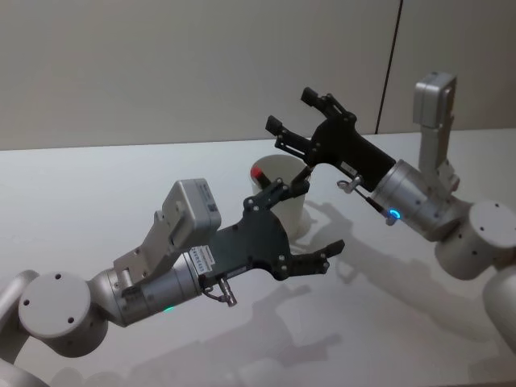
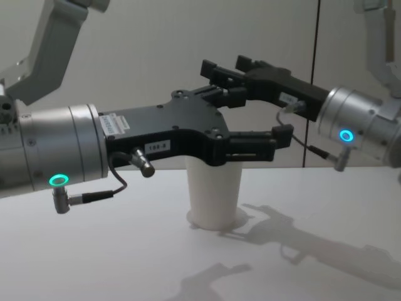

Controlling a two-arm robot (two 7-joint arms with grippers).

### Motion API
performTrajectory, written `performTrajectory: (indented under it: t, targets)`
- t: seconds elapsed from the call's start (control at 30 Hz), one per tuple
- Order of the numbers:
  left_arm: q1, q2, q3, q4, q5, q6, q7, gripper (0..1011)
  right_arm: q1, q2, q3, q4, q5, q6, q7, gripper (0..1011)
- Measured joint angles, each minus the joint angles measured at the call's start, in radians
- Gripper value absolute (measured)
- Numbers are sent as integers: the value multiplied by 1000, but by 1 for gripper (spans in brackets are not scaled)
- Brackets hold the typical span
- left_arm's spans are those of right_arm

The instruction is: Place the pen into the pen holder.

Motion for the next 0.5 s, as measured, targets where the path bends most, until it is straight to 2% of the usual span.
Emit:
performTrajectory:
  t: [0.07,0.5]
  targets:
    - [0,0,0,0,0,0,0,1004,-12,9,4,-23,-3,9,-6,997]
    - [0,0,0,0,0,0,0,1004,-95,79,40,-177,-7,62,-38,1001]
